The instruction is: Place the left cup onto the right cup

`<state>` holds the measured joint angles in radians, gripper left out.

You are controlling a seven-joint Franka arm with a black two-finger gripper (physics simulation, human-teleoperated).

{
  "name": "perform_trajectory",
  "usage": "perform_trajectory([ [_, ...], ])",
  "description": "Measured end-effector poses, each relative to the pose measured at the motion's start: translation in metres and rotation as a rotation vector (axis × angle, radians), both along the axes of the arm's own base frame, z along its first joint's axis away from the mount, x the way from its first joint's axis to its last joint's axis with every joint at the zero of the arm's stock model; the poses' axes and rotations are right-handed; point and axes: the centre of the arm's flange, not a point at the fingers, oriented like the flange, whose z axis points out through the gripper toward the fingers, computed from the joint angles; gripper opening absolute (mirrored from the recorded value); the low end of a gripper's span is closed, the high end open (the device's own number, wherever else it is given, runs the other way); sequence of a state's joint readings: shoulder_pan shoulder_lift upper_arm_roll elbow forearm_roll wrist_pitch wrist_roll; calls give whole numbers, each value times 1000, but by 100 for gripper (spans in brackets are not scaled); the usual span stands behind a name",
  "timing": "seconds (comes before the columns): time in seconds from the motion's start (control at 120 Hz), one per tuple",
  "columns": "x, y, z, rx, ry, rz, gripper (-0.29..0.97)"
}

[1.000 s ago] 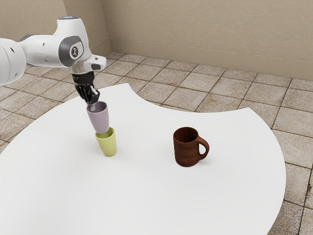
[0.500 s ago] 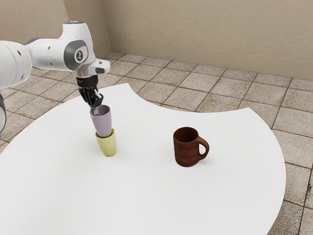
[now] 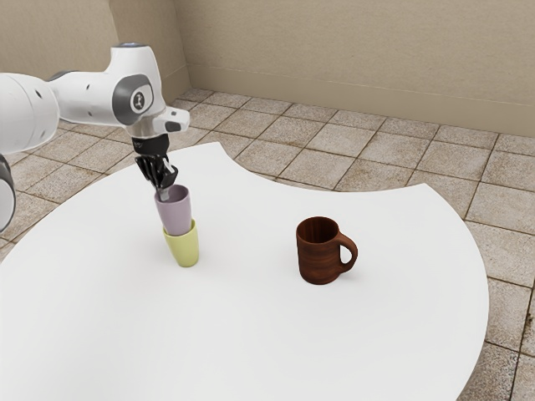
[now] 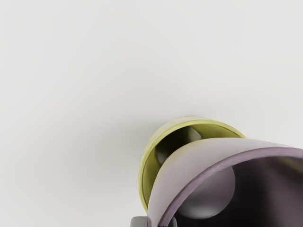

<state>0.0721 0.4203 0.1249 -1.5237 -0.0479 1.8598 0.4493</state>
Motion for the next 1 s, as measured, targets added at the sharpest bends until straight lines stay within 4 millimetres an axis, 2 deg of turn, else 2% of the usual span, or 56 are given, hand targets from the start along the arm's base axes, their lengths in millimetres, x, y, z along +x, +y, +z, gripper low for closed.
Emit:
perform_trajectory([
  [0.075,0,0,-1,-2,1,1,-3],
  [0.217,0,0,-1,-7,2,4,23],
  [0.308,-1,1,1,-9,-1,4,35],
  [0.542,-4,-3,30,-9,-44,-2,54],
  [0.642,-9,-6,54,-9,-75,-5,58],
  [0.775,-26,-10,99,-14,-110,-3,62],
  [1.0,-80,-19,193,-30,-145,40,64],
])
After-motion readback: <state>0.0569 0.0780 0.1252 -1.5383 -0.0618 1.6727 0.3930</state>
